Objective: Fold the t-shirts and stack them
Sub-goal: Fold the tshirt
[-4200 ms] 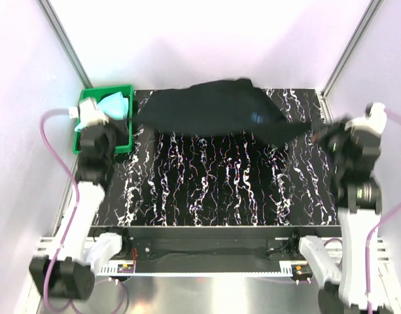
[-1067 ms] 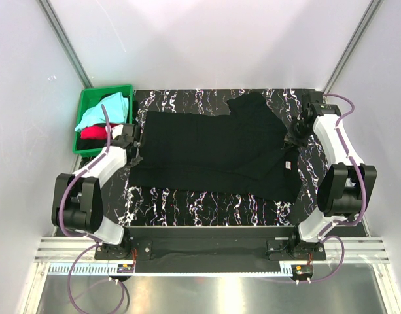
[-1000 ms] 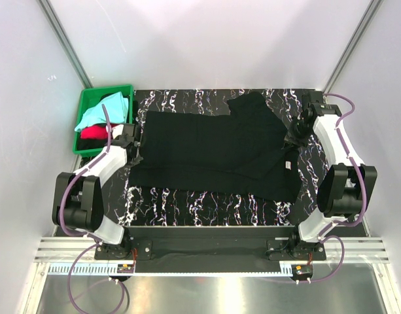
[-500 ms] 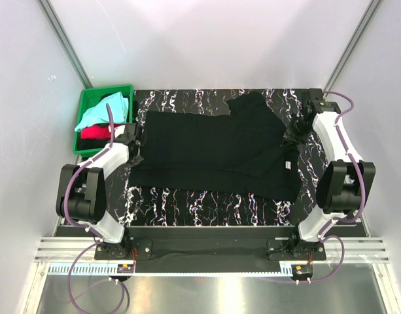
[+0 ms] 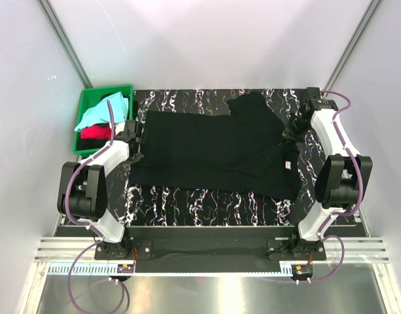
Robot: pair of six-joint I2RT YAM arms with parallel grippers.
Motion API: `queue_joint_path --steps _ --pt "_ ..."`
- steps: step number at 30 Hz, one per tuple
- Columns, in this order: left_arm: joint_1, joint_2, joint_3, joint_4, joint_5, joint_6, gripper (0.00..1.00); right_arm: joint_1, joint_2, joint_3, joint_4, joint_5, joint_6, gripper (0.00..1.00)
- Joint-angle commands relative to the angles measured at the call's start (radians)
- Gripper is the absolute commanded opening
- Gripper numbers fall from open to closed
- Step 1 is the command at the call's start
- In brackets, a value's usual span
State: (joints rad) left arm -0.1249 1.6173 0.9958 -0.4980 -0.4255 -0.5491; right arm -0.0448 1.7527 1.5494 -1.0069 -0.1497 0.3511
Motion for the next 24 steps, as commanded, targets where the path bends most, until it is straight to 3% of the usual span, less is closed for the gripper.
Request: queue_joint_path --steps 1,6,7,9,10,12,13,17,20,24 --pt "0.007 0.007 0.044 0.042 -0.009 0.023 0.00 0.008 -0.004 0.021 0.021 0.016 -0.006 0.00" --pt "0.007 0.026 0.046 0.042 -0.006 0.024 0.07 0.008 -0.001 0.032 0.022 0.015 -0.006 0.00" --pt "0.005 0.020 0.047 0.038 -0.006 0.029 0.21 0.008 0.002 0.034 0.022 0.015 -0.008 0.00" --pt "0.005 0.003 0.053 0.023 -0.016 0.049 0.36 0.008 0.004 0.040 0.022 0.015 -0.004 0.00" --pt "0.002 -0.032 0.053 0.007 -0.025 0.060 0.55 0.008 0.005 0.041 0.022 0.013 -0.004 0.00" --pt "-0.010 -0.085 0.047 0.000 -0.058 0.081 0.68 0.008 0.007 0.044 0.022 0.012 -0.003 0.00" --pt "-0.013 -0.136 0.050 -0.026 -0.056 0.086 0.70 0.008 0.005 0.044 0.021 0.010 -0.003 0.00" --pt "-0.053 -0.281 0.034 -0.070 -0.010 0.075 0.70 0.008 0.004 0.043 0.019 0.012 -0.006 0.00" --pt "-0.071 -0.365 -0.031 -0.039 0.195 0.026 0.56 0.008 0.004 0.037 0.019 0.006 -0.008 0.00" --pt "-0.108 -0.356 -0.144 0.059 0.290 -0.008 0.44 0.014 0.013 0.043 0.021 -0.002 -0.006 0.00"
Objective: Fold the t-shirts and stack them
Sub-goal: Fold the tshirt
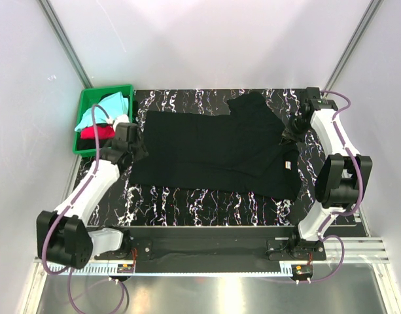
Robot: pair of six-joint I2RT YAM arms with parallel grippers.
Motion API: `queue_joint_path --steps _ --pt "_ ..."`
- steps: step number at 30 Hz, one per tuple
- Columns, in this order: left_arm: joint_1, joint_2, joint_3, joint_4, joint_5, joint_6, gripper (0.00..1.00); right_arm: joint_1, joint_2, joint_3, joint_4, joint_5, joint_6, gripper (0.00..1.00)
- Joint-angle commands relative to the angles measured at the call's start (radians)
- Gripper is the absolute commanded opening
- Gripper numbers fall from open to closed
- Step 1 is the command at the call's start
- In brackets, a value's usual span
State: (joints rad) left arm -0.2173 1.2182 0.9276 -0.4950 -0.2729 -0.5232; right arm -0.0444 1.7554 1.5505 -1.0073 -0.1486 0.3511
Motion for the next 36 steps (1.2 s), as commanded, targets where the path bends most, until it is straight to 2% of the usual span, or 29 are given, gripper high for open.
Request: queue_joint_path --steps 1,6,19,36 --pt "-0.017 0.087 -0.084 0.070 0.144 -0.046 0.43 0.017 0.016 0.046 0.021 -0.006 -0.003 0.00" --pt "-0.016 0.222 -0.072 0.073 0.135 -0.040 0.40 0.067 0.042 0.092 0.019 -0.006 0.003 0.00" --pt "-0.016 0.198 -0.078 0.084 0.138 -0.040 0.41 0.098 0.184 0.261 0.013 0.009 0.023 0.00" --pt "-0.016 0.176 -0.070 0.059 0.166 -0.034 0.41 0.097 0.344 0.362 0.013 0.061 0.005 0.00"
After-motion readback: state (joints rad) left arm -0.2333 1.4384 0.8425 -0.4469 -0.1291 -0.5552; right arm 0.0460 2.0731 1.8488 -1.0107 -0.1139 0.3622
